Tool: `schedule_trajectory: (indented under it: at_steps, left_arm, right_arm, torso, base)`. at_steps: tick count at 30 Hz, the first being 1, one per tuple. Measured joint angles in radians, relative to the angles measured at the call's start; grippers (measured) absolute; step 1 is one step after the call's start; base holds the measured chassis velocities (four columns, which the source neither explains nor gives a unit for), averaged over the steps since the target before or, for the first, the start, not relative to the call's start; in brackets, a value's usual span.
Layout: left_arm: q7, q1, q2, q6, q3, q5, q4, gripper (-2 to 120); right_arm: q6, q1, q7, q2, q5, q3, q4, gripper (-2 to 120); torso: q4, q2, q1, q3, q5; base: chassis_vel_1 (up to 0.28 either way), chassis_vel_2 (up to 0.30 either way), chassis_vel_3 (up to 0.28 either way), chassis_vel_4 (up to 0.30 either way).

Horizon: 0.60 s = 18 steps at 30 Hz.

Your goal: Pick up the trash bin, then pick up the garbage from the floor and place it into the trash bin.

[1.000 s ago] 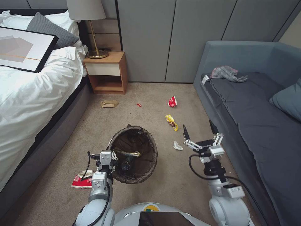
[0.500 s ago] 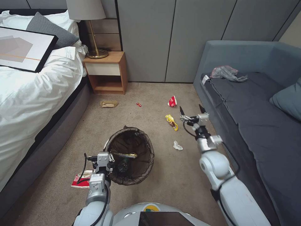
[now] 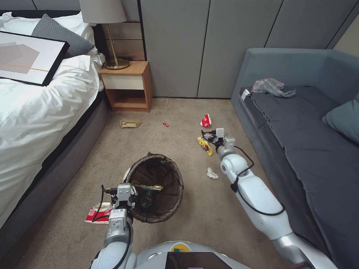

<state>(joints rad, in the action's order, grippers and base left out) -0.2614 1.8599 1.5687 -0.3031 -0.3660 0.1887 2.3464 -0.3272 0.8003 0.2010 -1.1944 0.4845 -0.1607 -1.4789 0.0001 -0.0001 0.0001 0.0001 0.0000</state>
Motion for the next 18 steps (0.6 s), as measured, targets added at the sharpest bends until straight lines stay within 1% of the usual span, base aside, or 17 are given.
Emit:
schedule_trajectory:
  at_steps: [1, 2, 4, 7, 12, 13, 18]
  left_arm:
    - [0.000, 0.001, -0.002, 0.000, -0.001, -0.001, 0.002, 0]
    - [0.000, 0.001, -0.003, 0.000, 0.000, -0.001, 0.002, 0]
    - [0.000, 0.001, -0.003, 0.000, 0.000, -0.001, 0.003, 0]
    - [0.000, 0.002, -0.003, 0.000, 0.002, -0.001, 0.005, 0]
    - [-0.001, 0.006, -0.004, 0.000, 0.002, -0.002, 0.008, 0]
    - [-0.001, 0.007, -0.004, 0.001, 0.002, -0.002, 0.012, 0]
    - [-0.008, 0.008, -0.004, 0.002, 0.002, -0.002, 0.015, 0]
  right_arm:
    - [-0.048, -0.015, 0.002, -0.008, 0.008, 0.017, 0.036, 100]
    - [-0.074, -0.021, 0.002, -0.013, 0.013, 0.025, 0.057, 100]
    - [-0.089, -0.025, 0.002, -0.017, 0.014, 0.031, 0.072, 100]
    - [-0.132, -0.029, -0.002, -0.030, 0.009, 0.053, 0.133, 100]
    - [-0.140, -0.025, -0.018, -0.038, -0.021, 0.057, 0.186, 100]
    - [-0.148, -0.016, -0.030, -0.041, -0.039, 0.051, 0.211, 100]
    - [-0.181, 0.021, -0.061, -0.040, -0.084, 0.026, 0.242, 100]
  torso:
    - [-0.0002, 0.000, 0.000, 0.000, -0.0001]
    - [-0.0003, 0.000, 0.000, 0.000, 0.0000]
    - [-0.0002, 0.000, 0.000, 0.000, 0.0000]
    - [-0.0002, 0.000, 0.000, 0.000, 0.0000]
    - [-0.0002, 0.000, 0.000, 0.000, 0.0000]
    - [-0.0001, 0.000, 0.000, 0.000, 0.0000]
    - [-0.0003, 0.000, 0.000, 0.000, 0.0000]
  base:
    - [0.000, 0.000, 0.000, 0.000]
    - [0.000, 0.000, 0.000, 0.000]
    - [0.000, 0.000, 0.000, 0.000]
    - [0.000, 0.000, 0.000, 0.000]
    - [0.000, 0.000, 0.000, 0.000]
    - [0.000, 0.000, 0.000, 0.000]
    - [0.000, 0.000, 0.000, 0.000]
